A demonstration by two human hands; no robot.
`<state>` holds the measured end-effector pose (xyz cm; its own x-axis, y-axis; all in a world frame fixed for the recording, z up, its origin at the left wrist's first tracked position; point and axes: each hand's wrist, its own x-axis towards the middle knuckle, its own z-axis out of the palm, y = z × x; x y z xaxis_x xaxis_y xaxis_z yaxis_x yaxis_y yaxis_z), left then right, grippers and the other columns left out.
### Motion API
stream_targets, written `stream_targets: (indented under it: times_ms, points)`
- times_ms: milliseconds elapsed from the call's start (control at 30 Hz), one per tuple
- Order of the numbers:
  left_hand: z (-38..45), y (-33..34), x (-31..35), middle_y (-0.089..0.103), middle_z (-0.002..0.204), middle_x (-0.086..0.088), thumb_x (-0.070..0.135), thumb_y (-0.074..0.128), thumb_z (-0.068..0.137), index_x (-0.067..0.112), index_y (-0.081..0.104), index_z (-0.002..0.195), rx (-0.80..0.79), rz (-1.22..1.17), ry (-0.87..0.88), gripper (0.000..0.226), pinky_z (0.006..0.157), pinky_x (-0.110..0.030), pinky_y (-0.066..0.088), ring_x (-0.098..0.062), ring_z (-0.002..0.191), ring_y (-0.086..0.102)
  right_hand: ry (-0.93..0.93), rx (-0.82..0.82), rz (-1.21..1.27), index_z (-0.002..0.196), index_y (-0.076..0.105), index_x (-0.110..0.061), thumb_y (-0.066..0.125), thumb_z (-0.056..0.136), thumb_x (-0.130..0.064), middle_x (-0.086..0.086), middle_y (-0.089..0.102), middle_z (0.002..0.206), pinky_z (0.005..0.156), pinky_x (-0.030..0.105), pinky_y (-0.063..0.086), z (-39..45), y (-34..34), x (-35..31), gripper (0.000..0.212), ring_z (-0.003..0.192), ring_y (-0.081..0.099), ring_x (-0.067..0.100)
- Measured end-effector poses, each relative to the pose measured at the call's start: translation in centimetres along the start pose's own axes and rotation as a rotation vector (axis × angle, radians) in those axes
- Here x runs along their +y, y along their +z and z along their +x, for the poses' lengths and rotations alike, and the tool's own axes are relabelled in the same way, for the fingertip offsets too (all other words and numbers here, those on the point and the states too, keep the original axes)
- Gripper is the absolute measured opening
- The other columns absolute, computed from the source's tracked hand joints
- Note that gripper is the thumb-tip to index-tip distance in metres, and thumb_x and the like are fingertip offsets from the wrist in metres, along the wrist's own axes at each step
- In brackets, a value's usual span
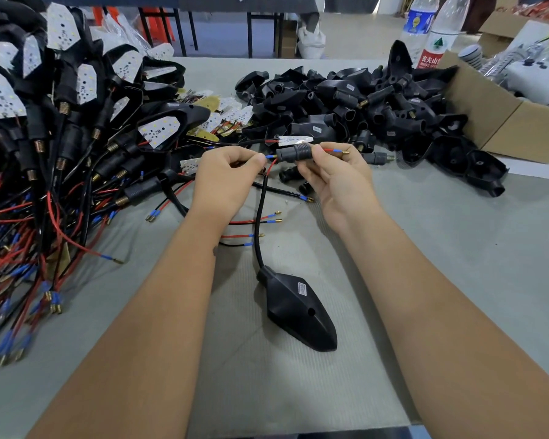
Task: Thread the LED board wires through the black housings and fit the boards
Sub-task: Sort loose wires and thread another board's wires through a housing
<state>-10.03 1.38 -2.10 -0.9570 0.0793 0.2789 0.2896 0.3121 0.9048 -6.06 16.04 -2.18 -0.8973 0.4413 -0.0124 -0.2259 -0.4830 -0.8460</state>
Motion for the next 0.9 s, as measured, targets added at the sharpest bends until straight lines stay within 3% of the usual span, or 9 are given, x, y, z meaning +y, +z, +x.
stream_targets:
  times_ms: [233, 333, 467, 600, 800, 900]
  points:
    - [0.25, -0.3, -0.13, 0.067, 0.065, 0.021, 0.025, 0.065, 0.092, 0.029, 0.071, 0.073, -0.071, -0.081, -0.069, 0.02, 0.061, 0.0, 0.04, 0.018, 0.063, 0.056, -0.007, -0.084, 0.033, 0.082, 0.054, -0.011, 0.055, 0.092, 0.008, 0.008, 0.071, 0.094, 0.082, 0.027, 0.058, -0.15, -0.28, -0.2, 0.021, 0.084, 0.067, 0.019]
    - [0.26, -0.47, -0.08, 0.067, 0.066, 0.022, 0.026, 0.064, 0.093, 0.029, 0.071, 0.073, -0.095, -0.113, -0.088, 0.021, 0.062, 0.0, 0.039, 0.016, 0.067, 0.057, 0.016, -0.085, 0.051, 0.082, 0.054, -0.01, 0.055, 0.092, 0.007, 0.007, 0.072, 0.087, 0.074, 0.027, 0.059, -0.24, -0.2, -0.3, 0.02, 0.076, 0.066, 0.02]
    - [-0.05, -0.16, 0.11, 0.06, 0.07, 0.007, 0.015, 0.066, 0.091, 0.02, 0.07, 0.075, -0.123, -0.082, 0.007, 0.016, 0.06, -0.003, 0.039, 0.006, 0.061, 0.049, 0.041, -0.039, 0.021, 0.083, 0.055, -0.009, 0.058, 0.092, 0.003, 0.008, 0.065, 0.076, 0.061, 0.021, 0.055, -0.16, -0.08, -0.29, 0.016, 0.065, 0.062, 0.017]
    - [-0.22, 0.14, 0.12, 0.062, 0.072, 0.003, 0.014, 0.069, 0.089, 0.021, 0.071, 0.077, -0.096, -0.057, 0.035, 0.013, 0.06, -0.005, 0.039, 0.006, 0.058, 0.048, 0.033, -0.056, 0.014, 0.081, 0.055, -0.01, 0.059, 0.092, 0.003, 0.01, 0.063, 0.082, 0.063, 0.021, 0.055, -0.1, -0.04, -0.16, 0.017, 0.066, 0.061, 0.016]
    - [-0.07, 0.32, 0.15, 0.067, 0.077, 0.013, 0.019, 0.067, 0.09, 0.029, 0.066, 0.079, -0.007, -0.096, 0.008, 0.015, 0.063, -0.002, 0.043, 0.012, 0.066, 0.058, 0.042, -0.004, 0.059, 0.08, 0.057, -0.009, 0.059, 0.091, 0.004, 0.009, 0.065, 0.081, 0.066, 0.02, 0.056, 0.03, -0.14, -0.2, 0.017, 0.069, 0.065, 0.015]
    - [0.02, 0.36, -0.08, 0.071, 0.08, 0.007, 0.022, 0.068, 0.09, 0.027, 0.068, 0.08, 0.003, -0.087, 0.007, 0.012, 0.075, -0.014, 0.053, -0.001, 0.076, 0.067, 0.062, 0.026, 0.124, 0.08, 0.057, -0.007, 0.059, 0.091, 0.005, 0.009, 0.066, 0.079, 0.066, 0.02, 0.057, 0.13, -0.25, -0.34, 0.016, 0.079, 0.065, 0.019]
